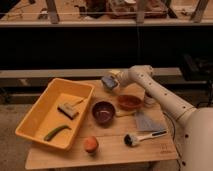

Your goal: Place sponge in plastic cup

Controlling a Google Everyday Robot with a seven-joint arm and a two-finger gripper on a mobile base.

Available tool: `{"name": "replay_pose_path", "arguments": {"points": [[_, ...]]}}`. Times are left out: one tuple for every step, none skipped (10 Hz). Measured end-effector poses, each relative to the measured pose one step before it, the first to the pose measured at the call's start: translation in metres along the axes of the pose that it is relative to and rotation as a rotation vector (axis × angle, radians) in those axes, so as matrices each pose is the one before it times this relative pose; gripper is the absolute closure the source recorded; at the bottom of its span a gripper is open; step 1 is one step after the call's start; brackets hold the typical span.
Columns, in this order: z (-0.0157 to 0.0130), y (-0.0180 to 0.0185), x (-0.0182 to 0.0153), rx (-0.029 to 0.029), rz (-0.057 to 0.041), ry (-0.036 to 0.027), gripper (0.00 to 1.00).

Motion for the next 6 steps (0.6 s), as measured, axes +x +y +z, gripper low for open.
{"name": "replay_pose_path", "arguments": {"points": [[-0.00606,-0.00325,0.0043,-0.01921,0.02063,0.01267,0.2],[-0.00978,-0.00355,0.00771,-0.04237,0.03364,0.01549,0.2],[-0.0082,-0.004,0.00425,-0.04568,0.02913,0.00874,0.2],[-0.01256,-0.00426,0.00337,-0.01956,0.02855,0.00731,0.2],[-0.0184,-0.00215,0.00915,-0.00457,0.03102,0.0152,0.2],[-0.003,0.00167,0.00312,-0.00351,0.0073,0.00412,0.2]]}}
